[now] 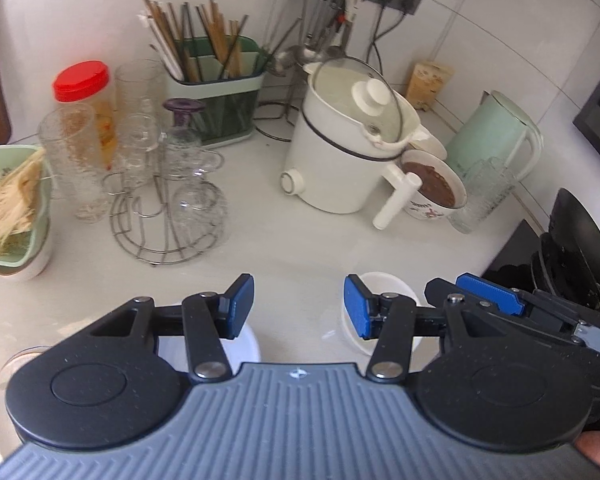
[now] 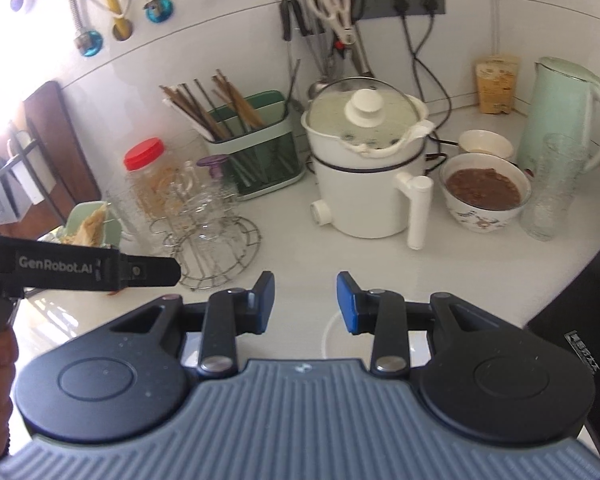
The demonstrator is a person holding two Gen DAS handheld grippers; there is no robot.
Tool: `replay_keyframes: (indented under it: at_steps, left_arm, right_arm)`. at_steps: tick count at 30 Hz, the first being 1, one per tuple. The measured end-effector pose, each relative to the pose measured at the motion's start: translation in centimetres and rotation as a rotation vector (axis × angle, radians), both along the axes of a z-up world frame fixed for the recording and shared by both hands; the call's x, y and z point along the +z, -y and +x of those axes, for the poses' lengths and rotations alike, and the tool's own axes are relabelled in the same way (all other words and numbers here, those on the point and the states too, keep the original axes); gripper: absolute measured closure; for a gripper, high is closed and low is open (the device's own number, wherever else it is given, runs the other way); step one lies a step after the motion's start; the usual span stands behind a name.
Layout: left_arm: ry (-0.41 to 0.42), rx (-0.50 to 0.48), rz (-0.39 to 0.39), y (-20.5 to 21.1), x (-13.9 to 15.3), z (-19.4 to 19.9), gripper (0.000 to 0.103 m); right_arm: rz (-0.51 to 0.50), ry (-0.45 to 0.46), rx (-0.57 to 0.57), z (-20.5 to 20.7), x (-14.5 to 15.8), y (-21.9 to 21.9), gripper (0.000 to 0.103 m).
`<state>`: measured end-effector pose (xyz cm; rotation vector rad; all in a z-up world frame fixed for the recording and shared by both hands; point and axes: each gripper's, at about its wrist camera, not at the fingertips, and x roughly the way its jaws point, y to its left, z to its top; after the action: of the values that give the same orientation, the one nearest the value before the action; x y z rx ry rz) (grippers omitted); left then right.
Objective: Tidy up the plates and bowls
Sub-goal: 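Move the left tool to the white ceramic bowl rim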
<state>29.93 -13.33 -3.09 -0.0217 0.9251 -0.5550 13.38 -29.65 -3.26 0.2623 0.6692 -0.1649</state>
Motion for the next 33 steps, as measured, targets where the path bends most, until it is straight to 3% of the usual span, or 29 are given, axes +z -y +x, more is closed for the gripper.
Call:
replay_keyframes:
  at_steps: [18, 33]
  left_arm:
    - [-0.039, -0.154, 0.05, 7.2, -2.5, 0.4, 0.047]
    - [-0.1, -0.18, 0.103, 9.3, -9.3, 2.7, 0.047]
  right_arm:
    - [0.003, -0.056, -0.183, -3.0, -2.7, 5.1, 0.066]
    - [0.056, -0.089, -0.268, -2.2, -8.0, 8.6, 0.066]
